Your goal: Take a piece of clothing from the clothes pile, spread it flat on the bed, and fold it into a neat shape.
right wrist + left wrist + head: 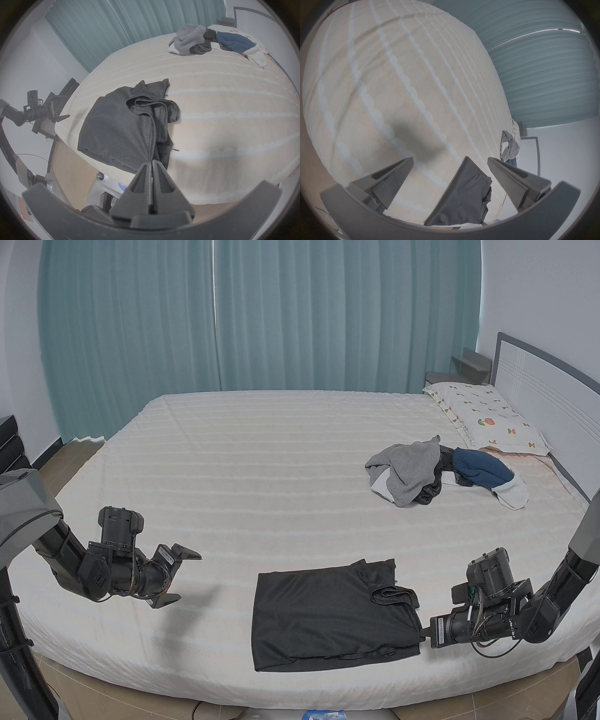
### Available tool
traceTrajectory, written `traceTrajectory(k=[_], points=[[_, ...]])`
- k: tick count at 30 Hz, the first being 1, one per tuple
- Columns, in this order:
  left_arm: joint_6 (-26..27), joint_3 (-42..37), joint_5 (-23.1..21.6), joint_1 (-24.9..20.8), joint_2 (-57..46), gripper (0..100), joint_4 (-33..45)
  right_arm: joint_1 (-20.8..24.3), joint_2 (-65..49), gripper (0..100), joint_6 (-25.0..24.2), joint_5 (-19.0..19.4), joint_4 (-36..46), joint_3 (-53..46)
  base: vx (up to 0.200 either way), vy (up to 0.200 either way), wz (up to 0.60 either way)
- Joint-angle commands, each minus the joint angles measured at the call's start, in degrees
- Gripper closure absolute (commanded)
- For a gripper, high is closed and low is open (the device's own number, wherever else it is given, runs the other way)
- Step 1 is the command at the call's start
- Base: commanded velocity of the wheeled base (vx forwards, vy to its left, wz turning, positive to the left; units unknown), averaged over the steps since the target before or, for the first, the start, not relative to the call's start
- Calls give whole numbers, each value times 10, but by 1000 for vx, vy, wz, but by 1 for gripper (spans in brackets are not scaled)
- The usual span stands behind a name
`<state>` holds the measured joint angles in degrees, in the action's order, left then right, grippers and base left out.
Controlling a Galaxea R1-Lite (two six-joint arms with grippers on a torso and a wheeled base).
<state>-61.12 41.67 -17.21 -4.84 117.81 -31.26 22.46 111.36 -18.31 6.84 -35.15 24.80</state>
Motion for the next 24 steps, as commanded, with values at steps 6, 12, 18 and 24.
traceTrajectory(k=[6, 12, 18, 24], points=[[0, -1, 0, -1, 2, 0, 1, -9, -8, 0, -1, 17, -1, -3, 0, 0, 0], [0, 0, 0, -1, 6, 0, 0, -16, -44, 0, -32, 30, -1, 41, 0, 0, 0], [-1, 1, 0, -1, 7, 0, 0, 13, -14, 0, -117, 31, 4, 97, 0, 0, 0], [-1, 1, 1, -1, 13, 0, 0, 54, 77, 0, -252, 28, 3, 187, 0, 0, 0]])
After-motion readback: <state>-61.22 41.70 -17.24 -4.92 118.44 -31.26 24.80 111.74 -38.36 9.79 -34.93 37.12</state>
